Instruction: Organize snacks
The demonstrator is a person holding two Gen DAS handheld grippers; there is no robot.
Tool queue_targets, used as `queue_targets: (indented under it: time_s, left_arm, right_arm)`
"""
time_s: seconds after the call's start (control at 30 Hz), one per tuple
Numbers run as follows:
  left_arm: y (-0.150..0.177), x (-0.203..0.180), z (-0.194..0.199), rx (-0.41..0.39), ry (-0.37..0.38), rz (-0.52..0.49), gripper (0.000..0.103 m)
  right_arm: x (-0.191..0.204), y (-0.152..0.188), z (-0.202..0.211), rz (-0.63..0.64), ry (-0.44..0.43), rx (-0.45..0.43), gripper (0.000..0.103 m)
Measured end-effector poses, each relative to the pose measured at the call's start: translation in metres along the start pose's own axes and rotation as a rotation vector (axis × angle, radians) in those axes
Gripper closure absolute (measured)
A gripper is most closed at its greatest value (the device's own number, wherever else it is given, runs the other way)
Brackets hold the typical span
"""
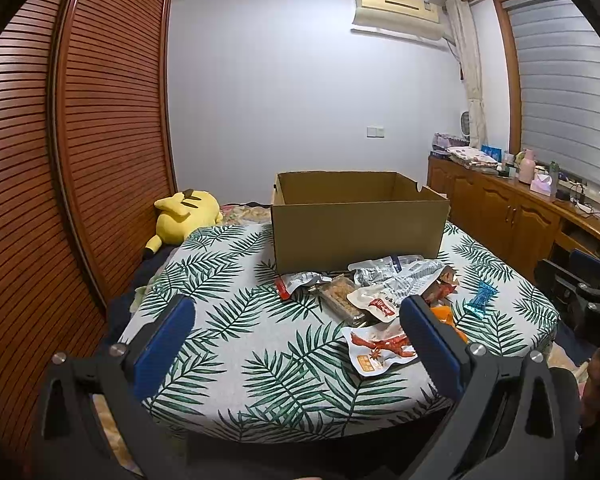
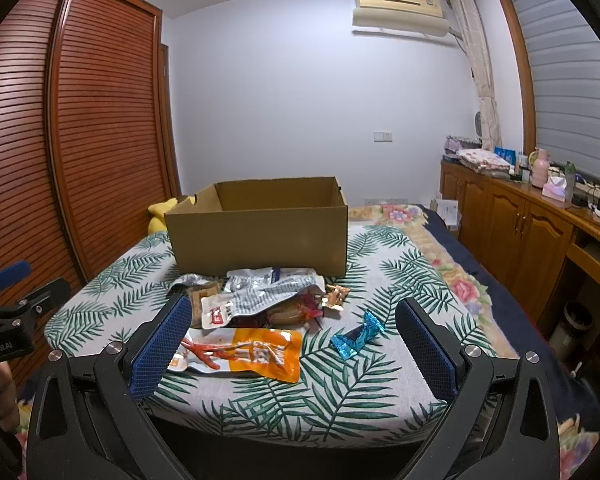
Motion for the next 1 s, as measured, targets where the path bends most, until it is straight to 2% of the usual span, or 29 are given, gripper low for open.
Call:
queue_targets:
  time_s: [1.0]
  left_arm:
    - [-0.011,-0.002,0.006,-0.009,0.008,-0.001,0.0]
  right_arm:
    - [0.002,0.0,0.001,0.004,0.001,0.001,0.0]
Point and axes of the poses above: each gripper's, at about its wrist camera, not at the fingertips, and z roughly against the way its jaws point, x to its left, y to its underside, the point moved 6 cm from there along -z, roughly the way its jaws point, and after that the axes turned 5 degrees about -z, right-handed, at the moved point
